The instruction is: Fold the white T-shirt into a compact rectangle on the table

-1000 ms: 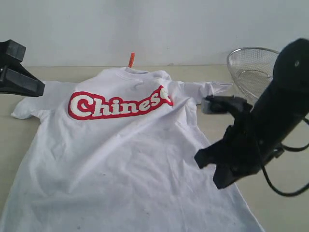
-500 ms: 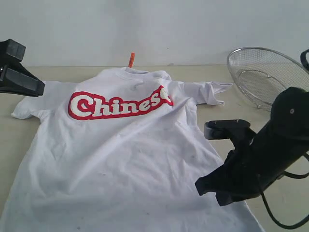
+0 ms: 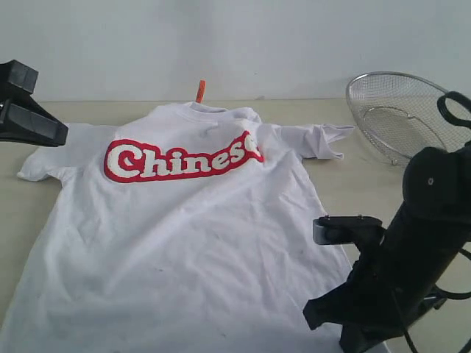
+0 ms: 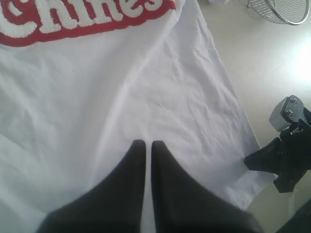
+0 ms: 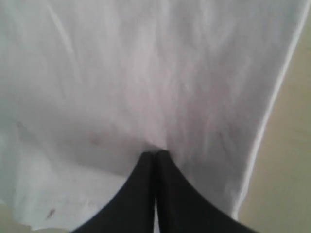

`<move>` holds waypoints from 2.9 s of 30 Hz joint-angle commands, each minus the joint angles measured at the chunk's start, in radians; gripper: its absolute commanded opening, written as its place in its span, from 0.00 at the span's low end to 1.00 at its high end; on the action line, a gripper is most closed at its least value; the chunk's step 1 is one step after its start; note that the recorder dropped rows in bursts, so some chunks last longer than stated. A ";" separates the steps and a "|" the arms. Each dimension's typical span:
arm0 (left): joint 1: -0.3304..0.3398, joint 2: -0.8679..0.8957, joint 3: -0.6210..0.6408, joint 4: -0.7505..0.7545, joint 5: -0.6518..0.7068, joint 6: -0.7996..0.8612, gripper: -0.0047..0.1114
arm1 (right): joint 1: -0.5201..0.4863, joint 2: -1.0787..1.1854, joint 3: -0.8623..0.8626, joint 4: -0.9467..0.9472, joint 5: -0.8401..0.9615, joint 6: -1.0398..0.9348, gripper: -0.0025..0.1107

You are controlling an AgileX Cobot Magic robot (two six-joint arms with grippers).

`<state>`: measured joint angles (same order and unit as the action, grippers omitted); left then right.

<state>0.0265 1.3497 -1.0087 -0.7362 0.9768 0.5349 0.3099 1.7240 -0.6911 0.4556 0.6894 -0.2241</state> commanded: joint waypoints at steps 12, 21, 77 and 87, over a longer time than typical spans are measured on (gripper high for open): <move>-0.001 -0.104 0.003 -0.013 0.003 0.008 0.08 | 0.001 0.007 0.205 -0.008 -0.041 0.012 0.02; -0.001 -0.111 0.003 -0.007 0.013 0.008 0.08 | 0.001 -0.144 0.241 -0.008 0.004 0.034 0.02; -0.001 -0.105 0.005 -0.005 -0.045 0.022 0.08 | -0.151 0.925 -1.692 -0.098 0.150 0.057 0.02; -0.001 -0.105 0.005 -0.005 -0.045 0.022 0.08 | -0.151 0.952 -1.692 -0.154 0.079 0.057 0.02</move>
<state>0.0265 1.2446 -1.0078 -0.7362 0.9359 0.5505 0.1654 2.6703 -2.3762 0.3374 0.8037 -0.1697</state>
